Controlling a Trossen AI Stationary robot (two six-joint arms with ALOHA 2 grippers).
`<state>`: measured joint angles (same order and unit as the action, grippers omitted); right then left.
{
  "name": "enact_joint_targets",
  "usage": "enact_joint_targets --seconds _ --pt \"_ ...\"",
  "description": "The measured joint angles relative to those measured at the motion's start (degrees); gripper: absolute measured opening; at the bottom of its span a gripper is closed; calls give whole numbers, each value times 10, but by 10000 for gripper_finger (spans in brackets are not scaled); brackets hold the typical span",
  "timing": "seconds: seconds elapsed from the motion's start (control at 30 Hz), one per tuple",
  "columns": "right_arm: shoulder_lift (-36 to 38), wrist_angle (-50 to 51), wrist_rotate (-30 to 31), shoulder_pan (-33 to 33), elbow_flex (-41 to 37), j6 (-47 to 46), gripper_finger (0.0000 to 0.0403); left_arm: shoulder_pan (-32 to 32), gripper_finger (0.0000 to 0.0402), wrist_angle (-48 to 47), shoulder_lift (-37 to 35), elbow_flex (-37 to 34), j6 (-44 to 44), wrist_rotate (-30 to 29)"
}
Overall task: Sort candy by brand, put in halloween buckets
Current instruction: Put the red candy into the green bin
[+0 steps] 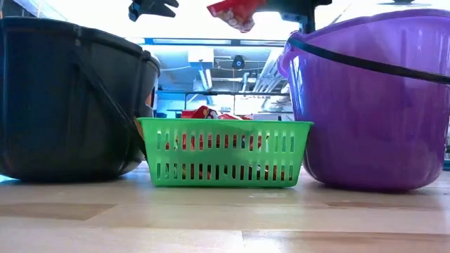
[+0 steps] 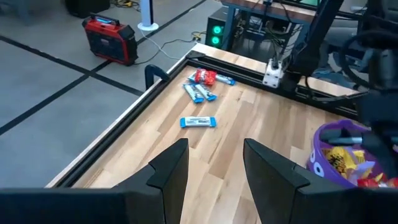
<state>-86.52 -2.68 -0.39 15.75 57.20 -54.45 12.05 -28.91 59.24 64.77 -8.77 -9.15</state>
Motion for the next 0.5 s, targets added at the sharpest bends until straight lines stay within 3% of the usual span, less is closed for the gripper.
enact_joint_targets --seconds 0.13,0.27,0.5 --pt "-52 69 -22 1 75 67 8 0 145 0 0 0 0 7" --pt "-98 216 -31 0 148 115 18 0 145 0 0 0 -1 7" --pt "-148 289 -65 -8 216 179 90 0 145 0 0 0 -1 7"
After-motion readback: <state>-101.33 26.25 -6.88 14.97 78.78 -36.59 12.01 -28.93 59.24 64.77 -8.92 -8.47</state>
